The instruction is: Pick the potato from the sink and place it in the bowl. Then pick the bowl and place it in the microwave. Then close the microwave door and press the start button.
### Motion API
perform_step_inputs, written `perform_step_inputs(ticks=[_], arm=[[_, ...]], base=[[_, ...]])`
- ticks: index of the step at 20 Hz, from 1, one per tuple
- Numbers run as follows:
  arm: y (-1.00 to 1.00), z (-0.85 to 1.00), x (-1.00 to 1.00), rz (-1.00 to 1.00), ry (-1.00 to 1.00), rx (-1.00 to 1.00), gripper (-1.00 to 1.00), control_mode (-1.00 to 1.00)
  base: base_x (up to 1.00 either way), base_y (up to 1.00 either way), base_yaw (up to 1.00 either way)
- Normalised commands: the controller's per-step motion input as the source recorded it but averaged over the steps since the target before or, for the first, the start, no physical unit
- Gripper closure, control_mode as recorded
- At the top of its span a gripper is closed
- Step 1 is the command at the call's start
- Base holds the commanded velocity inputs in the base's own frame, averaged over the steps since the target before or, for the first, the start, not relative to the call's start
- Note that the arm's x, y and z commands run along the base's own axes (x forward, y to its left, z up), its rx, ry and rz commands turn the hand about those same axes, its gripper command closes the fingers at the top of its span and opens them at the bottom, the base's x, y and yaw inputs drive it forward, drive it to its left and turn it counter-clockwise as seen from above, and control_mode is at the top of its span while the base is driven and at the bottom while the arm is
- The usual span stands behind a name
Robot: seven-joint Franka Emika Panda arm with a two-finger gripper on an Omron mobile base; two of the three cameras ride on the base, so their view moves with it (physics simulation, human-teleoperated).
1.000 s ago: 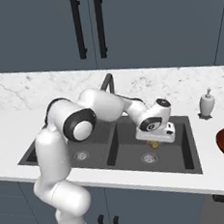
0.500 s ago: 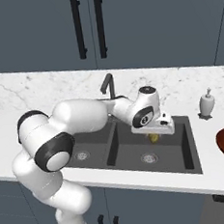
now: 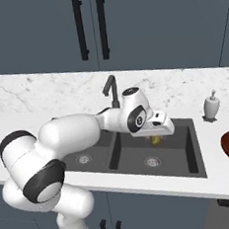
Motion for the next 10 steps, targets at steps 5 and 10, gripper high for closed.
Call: perform_step_inputs(ticks=[5, 10], arm=[[-0.01, 0.26, -0.18, 0.00, 0.00, -0.03, 1.00, -1.00], [-0.05, 0.22, -0.05, 0.00, 0.00, -0.04, 1.00, -1.00]], base=[[0.00, 0.00, 0.00], [0.00, 0.00, 0.00]])
